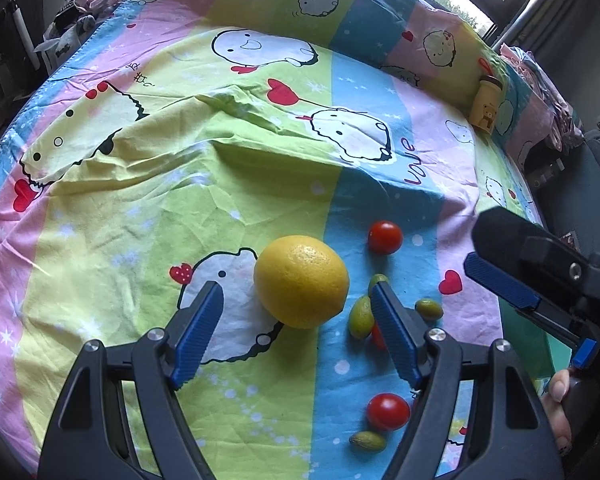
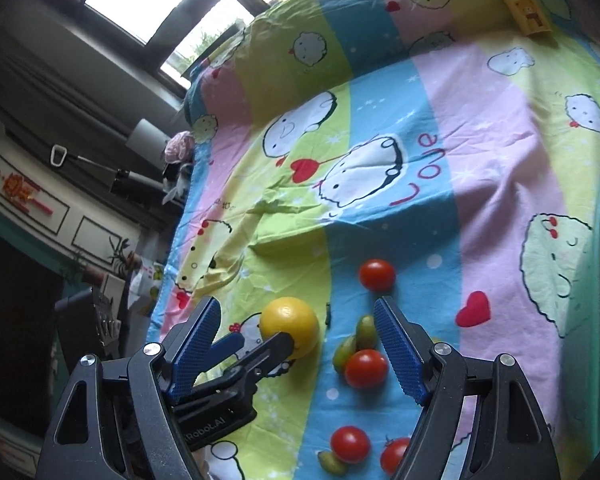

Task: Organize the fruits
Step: 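Close the right tool's fingers around the yellow grapefruit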

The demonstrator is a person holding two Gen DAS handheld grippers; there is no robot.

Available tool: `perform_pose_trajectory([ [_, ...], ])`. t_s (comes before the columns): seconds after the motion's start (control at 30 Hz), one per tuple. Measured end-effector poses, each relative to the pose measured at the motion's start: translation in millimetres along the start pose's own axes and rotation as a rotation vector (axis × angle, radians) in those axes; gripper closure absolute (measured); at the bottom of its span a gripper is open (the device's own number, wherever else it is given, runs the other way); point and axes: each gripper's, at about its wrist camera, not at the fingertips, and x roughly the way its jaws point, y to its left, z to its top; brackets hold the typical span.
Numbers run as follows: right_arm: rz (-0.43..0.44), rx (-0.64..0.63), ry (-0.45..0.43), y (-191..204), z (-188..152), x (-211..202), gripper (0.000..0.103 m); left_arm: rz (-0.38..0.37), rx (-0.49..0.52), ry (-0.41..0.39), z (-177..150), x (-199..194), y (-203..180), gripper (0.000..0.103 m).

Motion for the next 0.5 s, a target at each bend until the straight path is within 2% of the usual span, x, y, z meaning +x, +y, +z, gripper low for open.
perform_pose_trajectory([
  [0.13, 0.035, 0.032, 0.115, 3, 12, 31, 0.023, 0.011, -0.001, 0.003, 1, 2, 1, 0.027],
  [0.27, 0.035, 0.034, 0.167, 2, 14, 54, 0.024, -0.006, -0.013, 0.021, 0, 5, 3, 0.027],
  [0.4, 0.046, 0.028, 0.225, 4, 9, 74, 0.034, -0.014, -0.01, 0.024, 2, 8, 2, 0.028],
  [0.5, 0.036, -0.016, 0.239, 11, 6, 80, 0.035, -0.017, -0.024, 0.032, 3, 12, 4, 0.03],
])
